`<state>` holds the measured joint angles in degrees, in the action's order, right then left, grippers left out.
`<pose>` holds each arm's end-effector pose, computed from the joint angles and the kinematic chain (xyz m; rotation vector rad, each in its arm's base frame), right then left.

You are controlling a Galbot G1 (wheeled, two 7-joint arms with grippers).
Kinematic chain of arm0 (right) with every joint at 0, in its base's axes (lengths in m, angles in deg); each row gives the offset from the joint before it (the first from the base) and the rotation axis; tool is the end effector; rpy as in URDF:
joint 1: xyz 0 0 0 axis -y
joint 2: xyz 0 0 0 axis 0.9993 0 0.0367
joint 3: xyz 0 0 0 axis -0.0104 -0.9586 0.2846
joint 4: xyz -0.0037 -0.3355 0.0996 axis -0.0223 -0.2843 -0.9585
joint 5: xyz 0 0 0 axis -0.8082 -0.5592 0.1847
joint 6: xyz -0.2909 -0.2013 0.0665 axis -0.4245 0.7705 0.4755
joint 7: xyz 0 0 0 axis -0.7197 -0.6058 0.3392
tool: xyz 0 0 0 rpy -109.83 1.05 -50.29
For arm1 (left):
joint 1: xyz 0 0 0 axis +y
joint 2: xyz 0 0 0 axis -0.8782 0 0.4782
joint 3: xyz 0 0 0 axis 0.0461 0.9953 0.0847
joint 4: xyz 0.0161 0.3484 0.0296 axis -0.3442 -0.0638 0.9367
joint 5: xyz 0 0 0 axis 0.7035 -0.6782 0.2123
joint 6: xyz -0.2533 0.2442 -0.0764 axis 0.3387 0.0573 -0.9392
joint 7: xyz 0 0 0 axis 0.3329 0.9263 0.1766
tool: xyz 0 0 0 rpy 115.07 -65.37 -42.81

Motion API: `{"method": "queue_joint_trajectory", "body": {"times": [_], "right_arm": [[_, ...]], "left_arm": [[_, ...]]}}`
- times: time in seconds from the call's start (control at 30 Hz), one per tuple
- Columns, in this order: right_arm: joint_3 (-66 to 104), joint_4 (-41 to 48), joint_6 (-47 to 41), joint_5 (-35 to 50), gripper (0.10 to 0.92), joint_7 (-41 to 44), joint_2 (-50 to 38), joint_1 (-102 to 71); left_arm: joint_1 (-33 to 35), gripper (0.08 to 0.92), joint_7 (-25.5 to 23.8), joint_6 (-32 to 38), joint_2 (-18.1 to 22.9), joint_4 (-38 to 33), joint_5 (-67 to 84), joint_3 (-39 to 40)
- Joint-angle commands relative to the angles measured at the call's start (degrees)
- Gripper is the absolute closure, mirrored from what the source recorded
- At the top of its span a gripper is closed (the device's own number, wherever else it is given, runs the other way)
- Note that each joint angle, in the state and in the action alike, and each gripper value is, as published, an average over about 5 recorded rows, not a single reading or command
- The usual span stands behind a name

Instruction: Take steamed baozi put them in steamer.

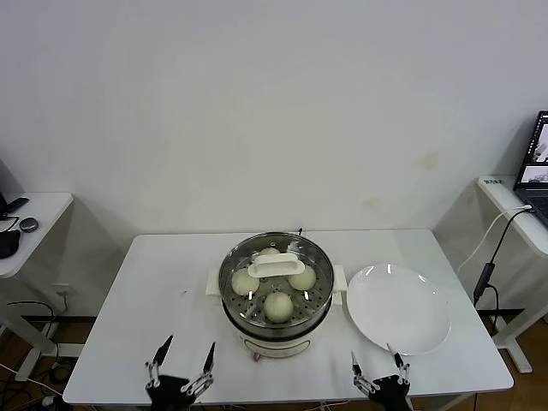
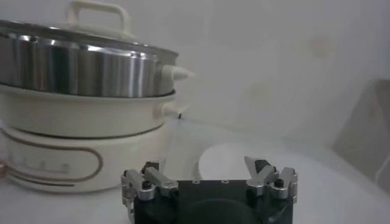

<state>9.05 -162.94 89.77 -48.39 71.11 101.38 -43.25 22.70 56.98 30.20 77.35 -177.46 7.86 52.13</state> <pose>0.1058 -0.0545 -0.3916 0.2224 -2.9261 0.1705 0.0751 0.0261 -0.3118 -0.1934 -3.0113 -0.0732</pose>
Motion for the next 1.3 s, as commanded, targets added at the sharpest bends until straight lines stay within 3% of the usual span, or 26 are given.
{"method": "queue_joint_trajectory", "body": {"times": [0.03, 1.3], "right_arm": [[-1.2, -2.5, -5.9, 1.8, 0.203, 0.4, -1.0, -2.0], [-2.0, -1.0, -3.9, -0.5, 0.203, 0.7, -0.4, -2.1]], "left_arm": [[5.5, 0.177, 0.7, 11.7, 1.8, 10.2, 6.3, -5.1], [4.4, 0.177, -0.1, 10.0, 1.6, 11.0, 2.9, -4.5]]}}
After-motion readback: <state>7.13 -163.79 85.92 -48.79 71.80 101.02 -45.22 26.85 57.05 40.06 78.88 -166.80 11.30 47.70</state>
